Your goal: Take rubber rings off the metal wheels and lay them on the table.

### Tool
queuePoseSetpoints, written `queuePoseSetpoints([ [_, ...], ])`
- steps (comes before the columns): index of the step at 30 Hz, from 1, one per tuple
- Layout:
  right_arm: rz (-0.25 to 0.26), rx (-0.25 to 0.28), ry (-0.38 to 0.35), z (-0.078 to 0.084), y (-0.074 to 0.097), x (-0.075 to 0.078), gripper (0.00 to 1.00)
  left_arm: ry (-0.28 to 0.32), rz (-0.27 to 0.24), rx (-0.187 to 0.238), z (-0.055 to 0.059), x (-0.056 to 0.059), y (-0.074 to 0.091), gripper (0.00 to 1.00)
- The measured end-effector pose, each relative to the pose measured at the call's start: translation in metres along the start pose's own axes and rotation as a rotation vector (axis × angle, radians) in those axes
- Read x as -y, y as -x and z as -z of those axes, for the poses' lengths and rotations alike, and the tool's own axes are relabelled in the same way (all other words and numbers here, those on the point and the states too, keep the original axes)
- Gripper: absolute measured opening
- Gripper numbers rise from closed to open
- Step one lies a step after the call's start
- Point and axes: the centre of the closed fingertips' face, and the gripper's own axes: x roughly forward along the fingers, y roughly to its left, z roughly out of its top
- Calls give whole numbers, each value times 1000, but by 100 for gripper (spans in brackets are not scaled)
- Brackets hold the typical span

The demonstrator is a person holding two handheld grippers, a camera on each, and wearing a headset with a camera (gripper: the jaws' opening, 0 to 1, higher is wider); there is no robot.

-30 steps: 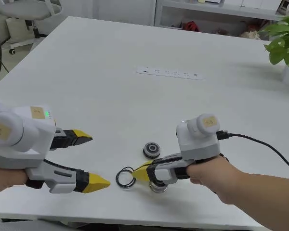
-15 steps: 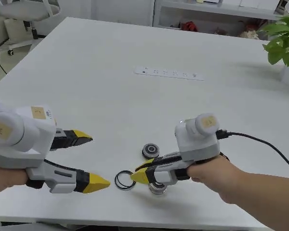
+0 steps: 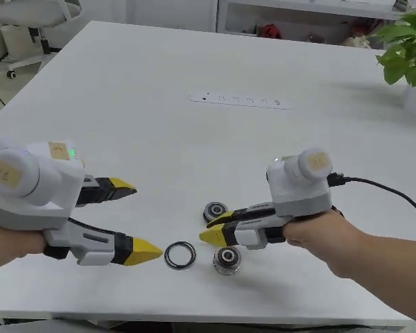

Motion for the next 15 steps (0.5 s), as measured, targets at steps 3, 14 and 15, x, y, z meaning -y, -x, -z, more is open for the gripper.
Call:
queuePoseSetpoints([
  [3,17,15,6,-4,5,6,17,-2,-2,4,-4,-3,-4,69],
  [14,77,60,15,-19,23,31,18,-33,8,20,-25,-15,-19,68],
  [15,82,62,17,-20,25,34,18,-35,9,23,-28,-17,-21,68],
])
